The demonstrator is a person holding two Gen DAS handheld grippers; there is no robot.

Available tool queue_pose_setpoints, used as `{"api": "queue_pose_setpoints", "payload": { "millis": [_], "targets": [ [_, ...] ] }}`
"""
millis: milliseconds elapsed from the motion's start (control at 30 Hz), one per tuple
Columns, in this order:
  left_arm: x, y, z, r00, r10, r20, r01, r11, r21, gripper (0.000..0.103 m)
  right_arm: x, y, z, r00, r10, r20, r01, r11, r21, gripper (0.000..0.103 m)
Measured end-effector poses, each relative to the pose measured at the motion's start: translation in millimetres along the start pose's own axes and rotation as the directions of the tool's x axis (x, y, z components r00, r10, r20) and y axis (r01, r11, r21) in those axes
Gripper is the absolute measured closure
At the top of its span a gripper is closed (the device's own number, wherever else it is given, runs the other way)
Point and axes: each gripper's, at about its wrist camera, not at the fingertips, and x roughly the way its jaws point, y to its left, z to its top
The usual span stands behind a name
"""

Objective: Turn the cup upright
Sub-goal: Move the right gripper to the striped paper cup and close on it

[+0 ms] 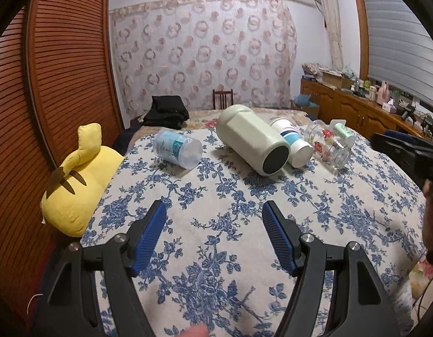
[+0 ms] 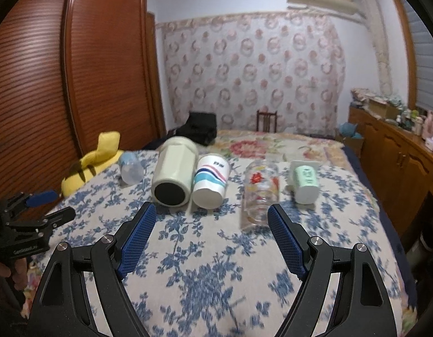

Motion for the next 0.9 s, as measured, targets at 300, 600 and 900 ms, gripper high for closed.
{"api": "queue_pose_setpoints", "payload": {
  "millis": [300,600,900],
  "targets": [
    [34,11,13,0.996,-0.058,-0.07,0.059,0.998,0.013,0.032,85,-2,30,0.986,0.044,-0.164,-0.049,0.998,-0.031,0.025],
    [66,17,34,0.989,-0.099,-0.106,0.102,0.994,0.026,0.032,144,4,51,0.962,0.029,-0.271,-0.053,0.995,-0.084,0.029],
    [91,20,48,0.98,-0.142,-0.14,0.148,0.988,0.032,0.032,188,-6,56,0.92,0.05,-0.389,-0.07,0.997,-0.039,0.043]
  ]
}}
